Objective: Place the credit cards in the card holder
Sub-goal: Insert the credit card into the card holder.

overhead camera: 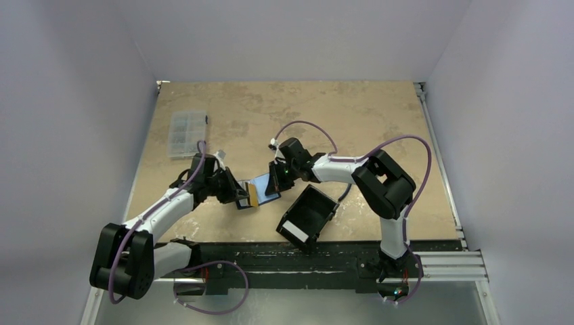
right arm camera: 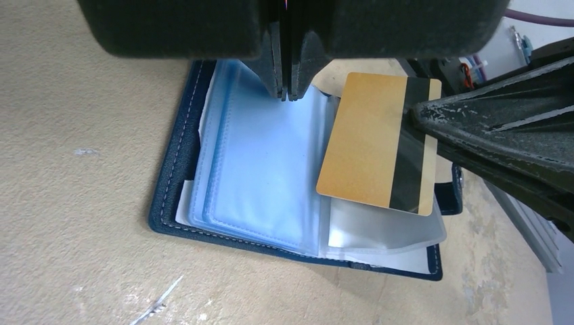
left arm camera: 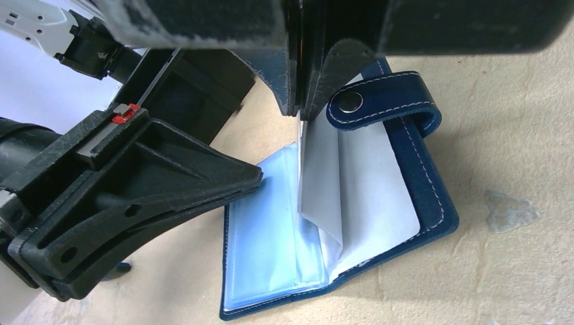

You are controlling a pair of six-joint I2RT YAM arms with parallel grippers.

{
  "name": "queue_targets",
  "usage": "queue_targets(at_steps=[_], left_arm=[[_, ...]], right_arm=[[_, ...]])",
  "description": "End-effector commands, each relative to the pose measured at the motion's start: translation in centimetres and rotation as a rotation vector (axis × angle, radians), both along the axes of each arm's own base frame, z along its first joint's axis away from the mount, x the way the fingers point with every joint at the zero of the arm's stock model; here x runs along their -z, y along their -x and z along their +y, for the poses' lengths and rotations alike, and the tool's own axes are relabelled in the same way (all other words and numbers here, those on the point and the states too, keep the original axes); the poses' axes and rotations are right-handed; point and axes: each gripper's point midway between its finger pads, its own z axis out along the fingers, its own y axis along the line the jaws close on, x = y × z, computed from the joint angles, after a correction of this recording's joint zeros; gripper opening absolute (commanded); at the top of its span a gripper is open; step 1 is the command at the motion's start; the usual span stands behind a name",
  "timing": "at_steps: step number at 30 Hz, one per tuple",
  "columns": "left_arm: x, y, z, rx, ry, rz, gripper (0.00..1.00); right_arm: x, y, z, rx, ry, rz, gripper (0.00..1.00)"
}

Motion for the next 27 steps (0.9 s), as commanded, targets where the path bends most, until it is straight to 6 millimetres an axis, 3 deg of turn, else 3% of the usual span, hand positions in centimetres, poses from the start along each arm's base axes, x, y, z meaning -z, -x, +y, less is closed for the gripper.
queue_targets(at_steps=[1,16,27], left_arm=[[-1.4,-0.5,-0.5,0.017,0.053,-0.070,0.00],[0.6,0.1,-0.1,0.028,0.065,-0.033,0.00],[0.4,-0.5,-0.2,0.025,0.107,-0.071,0.00]], right_arm=[[-1.1,-1.4,0.2,-0.003,0.031,-0.077,0.00],[-0.1,-1.5,0.0,-0.010,0.057,-0.065,0.00],[1.0,-1.4,-0.1,-0.011,0.071,-0.051,0.00]])
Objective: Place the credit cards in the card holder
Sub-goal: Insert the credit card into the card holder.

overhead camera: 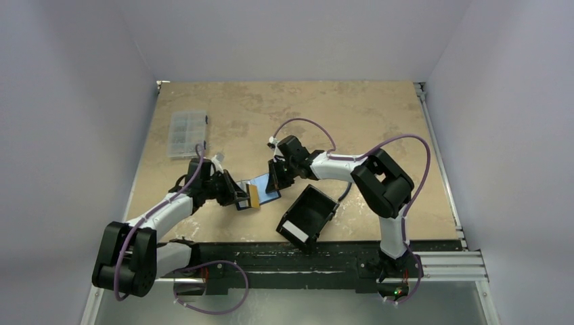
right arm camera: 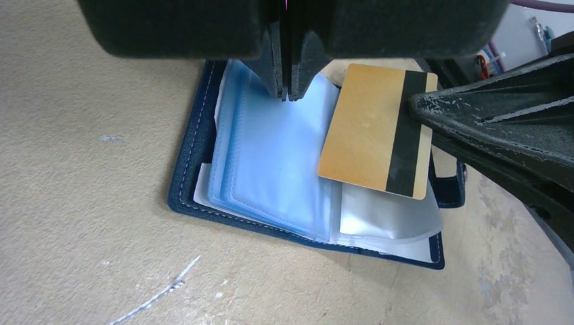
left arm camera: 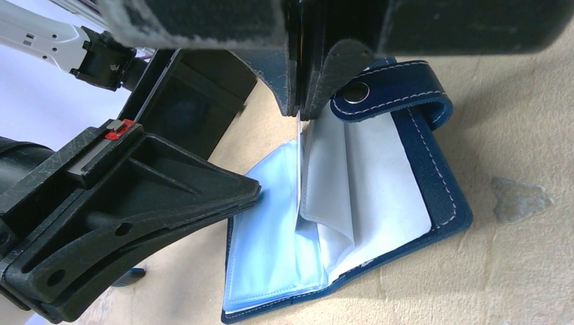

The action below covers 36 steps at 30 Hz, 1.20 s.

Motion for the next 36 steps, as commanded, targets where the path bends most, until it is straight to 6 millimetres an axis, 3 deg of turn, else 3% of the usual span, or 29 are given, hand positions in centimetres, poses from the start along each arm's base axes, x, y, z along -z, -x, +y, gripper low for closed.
queue_targets(at_steps=[1,36], left_arm=[[-0.4,-0.8,-0.2,0.007,0.025,-0.042,0.00],[0.4,-2.5,0.5,-0.112,0.044,-0.128,0.00]], right_arm=[[0.8,-0.6,0.1,-0.005,0.020,-0.018,0.00],[1.4,-0.5,0.2,-0.014,0.018,-0.010,0.00]])
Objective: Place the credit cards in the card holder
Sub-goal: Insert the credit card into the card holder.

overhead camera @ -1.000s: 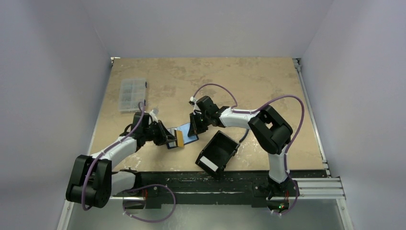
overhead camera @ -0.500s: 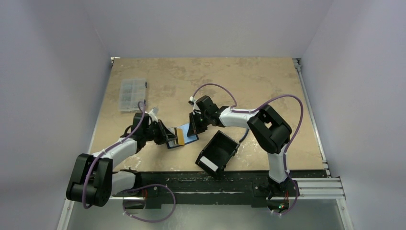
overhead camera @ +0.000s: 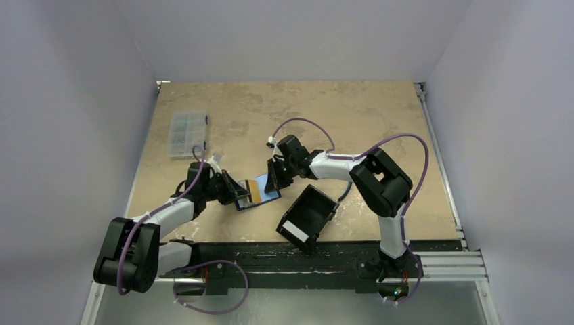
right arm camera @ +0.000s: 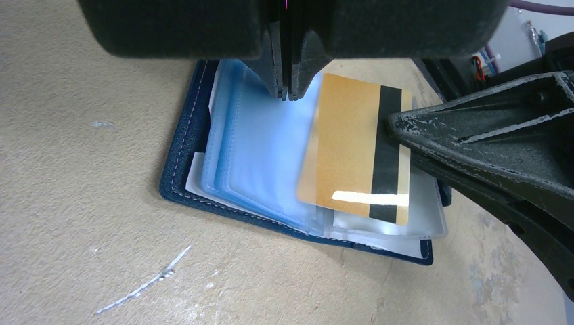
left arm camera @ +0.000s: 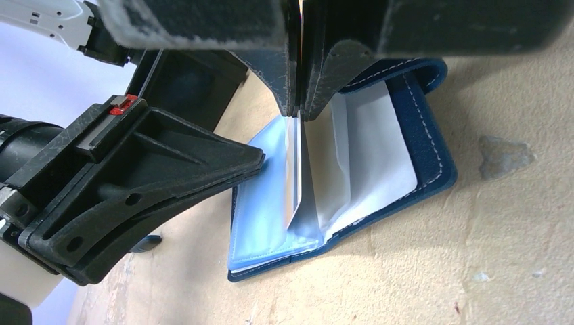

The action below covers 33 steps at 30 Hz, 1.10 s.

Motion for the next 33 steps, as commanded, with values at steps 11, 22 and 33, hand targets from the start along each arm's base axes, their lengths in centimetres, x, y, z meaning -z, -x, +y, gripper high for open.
queue_targets(at_steps=[11,22,33], left_arm=[[0.05,-0.44,0.39,-0.082,0.042,-0.040,0.00],[0.33,-0.38,0.68,-0.136,0.070,-0.054,0.00],[0.22,-0.87,0.60,-0.150,0.086,-0.066,0.00]], right_arm=[[1.40,-0.45,-0.25,0.002,0.033,-0.014,0.00],[1.47,-0.37,-0.19,0.001,0.029,-0.010,0.00],[1.55,-0.24,-0.16,-0.004,0.029,-0.006,0.00]])
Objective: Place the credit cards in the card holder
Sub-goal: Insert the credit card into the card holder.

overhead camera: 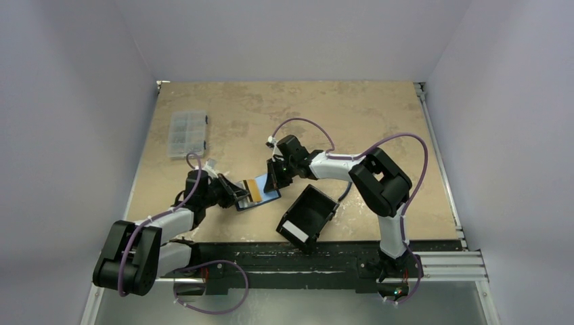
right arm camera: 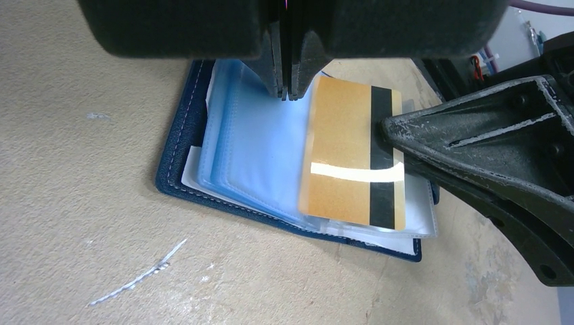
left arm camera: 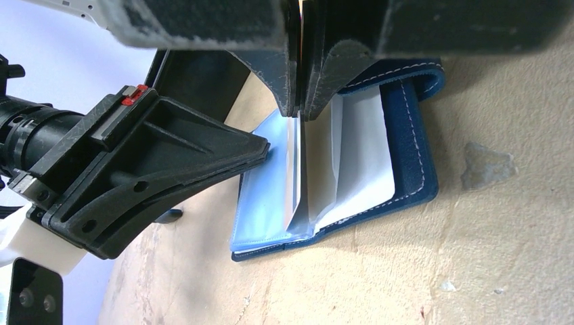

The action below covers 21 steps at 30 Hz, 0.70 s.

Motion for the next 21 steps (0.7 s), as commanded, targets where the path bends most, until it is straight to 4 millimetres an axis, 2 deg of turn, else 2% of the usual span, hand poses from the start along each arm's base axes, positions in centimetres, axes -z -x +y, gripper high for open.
queue_targets(at_steps=[1,14,21], left_arm=[[-0.2,-0.8,0.3,-0.025,0.000,-0.032,0.00],[0.1,-0.1,-0.6,0.015,0.051,-0.010,0.00],[1.0,0.4,-0.7,0.032,0.052,0.019,0.00]], right_arm=[[1.5,-0.2,-0.4,0.000,0.040,-0.003,0.00],[1.4,-0.2,-0.2,-0.002,0.036,-0.001,0.00],[0.8,-0.3,0.0,0.003,0.027,-0.001,0.00]])
